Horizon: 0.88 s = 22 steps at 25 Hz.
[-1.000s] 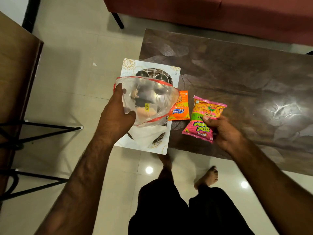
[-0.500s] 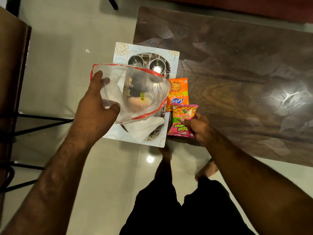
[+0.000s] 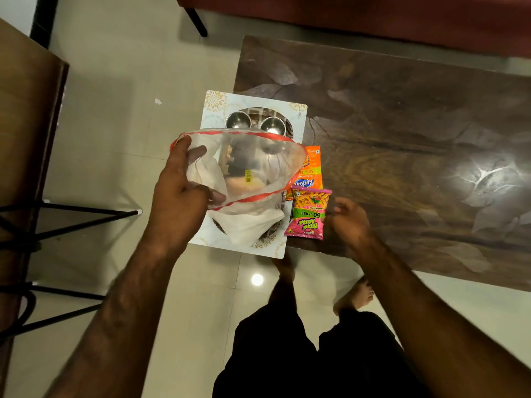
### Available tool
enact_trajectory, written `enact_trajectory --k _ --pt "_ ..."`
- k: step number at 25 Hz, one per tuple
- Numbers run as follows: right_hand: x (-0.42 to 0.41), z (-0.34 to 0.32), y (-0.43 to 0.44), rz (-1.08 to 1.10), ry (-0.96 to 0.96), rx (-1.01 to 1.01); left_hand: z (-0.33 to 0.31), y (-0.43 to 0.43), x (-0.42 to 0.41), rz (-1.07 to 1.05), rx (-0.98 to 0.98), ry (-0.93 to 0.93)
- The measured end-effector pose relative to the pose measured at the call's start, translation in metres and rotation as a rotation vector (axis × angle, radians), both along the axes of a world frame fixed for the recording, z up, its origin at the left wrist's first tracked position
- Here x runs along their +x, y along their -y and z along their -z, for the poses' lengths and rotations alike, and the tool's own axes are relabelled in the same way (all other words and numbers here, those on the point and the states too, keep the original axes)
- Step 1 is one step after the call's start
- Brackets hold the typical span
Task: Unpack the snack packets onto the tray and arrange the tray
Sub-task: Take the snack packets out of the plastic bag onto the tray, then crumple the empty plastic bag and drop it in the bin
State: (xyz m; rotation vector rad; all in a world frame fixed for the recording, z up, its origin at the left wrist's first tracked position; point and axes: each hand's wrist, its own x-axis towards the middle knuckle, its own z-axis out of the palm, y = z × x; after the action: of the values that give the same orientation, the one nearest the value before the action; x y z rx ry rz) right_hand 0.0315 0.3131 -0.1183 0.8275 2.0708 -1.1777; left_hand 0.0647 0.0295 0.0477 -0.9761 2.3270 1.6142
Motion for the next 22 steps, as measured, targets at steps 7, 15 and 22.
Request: enact_trajectory --k 7,15,22 --pt "-0.013 -0.065 0.030 0.203 0.138 -0.484 -0.027 0.026 -0.004 -0.453 0.523 -0.191" --pt "-0.010 -0.128 0.055 0.186 0.190 -0.882 -0.008 -0.040 -0.003 -0.103 0.261 0.017" --pt "-0.007 -0.138 0.069 0.231 -0.108 -0.737 -0.008 -0.079 0.002 0.302 0.435 0.007"
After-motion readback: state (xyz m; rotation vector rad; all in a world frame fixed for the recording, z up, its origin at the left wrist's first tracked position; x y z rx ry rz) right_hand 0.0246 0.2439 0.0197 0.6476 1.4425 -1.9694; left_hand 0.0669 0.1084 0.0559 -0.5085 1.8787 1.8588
